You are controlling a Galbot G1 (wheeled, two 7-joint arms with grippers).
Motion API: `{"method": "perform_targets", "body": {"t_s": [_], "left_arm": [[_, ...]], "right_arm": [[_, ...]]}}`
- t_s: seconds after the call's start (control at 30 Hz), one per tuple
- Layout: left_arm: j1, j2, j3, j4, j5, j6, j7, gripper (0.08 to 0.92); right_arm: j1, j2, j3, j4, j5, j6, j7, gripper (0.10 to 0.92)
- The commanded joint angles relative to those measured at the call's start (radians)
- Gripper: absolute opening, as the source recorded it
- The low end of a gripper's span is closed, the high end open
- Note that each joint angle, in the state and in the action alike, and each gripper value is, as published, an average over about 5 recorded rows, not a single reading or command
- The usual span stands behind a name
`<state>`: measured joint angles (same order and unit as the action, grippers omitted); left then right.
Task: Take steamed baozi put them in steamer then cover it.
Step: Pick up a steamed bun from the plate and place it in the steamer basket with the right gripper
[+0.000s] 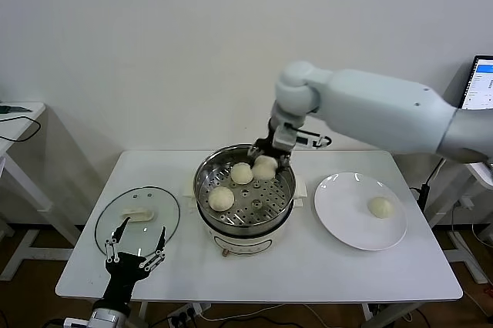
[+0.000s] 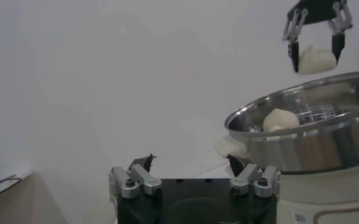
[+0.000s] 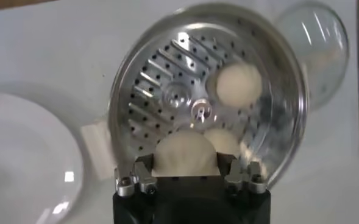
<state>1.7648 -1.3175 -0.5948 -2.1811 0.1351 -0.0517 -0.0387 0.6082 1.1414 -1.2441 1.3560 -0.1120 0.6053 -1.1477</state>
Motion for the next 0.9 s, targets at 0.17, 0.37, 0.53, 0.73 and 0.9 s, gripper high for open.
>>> {"method": "perform_targets", "body": {"t_s": [0.17, 0.37, 0.53, 0.73, 0.9], "left_arm": [[-0.002, -0.002, -0.001, 0.008, 0.0, -0.002, 0.0, 0.823], [-0.003, -0.004, 0.001, 0.009, 0.0, -0.003, 0.0, 0.823], [-0.005, -0.004, 0.002, 0.015, 0.0, -0.005, 0.0, 0.823], [-0.007, -0.005, 0.003, 0.016, 0.0, -0.006, -0.001, 0.823], [-0.008, -0.004, 0.0, 0.019, 0.0, -0.009, -0.002, 0.823]], "right_arm": [[-0.068, 0.07, -0.001, 0.073, -0.159, 0.196, 0.016, 0.687], [-0.081, 0.064, -0.009, 0.074, -0.174, 0.216, 0.016, 0.687], [-0.082, 0.064, -0.019, 0.077, -0.175, 0.222, 0.015, 0.687], [-0.088, 0.066, -0.034, 0.078, -0.179, 0.229, 0.014, 0.687], [-0.095, 0.065, -0.05, 0.081, -0.191, 0.231, 0.013, 0.687]]}}
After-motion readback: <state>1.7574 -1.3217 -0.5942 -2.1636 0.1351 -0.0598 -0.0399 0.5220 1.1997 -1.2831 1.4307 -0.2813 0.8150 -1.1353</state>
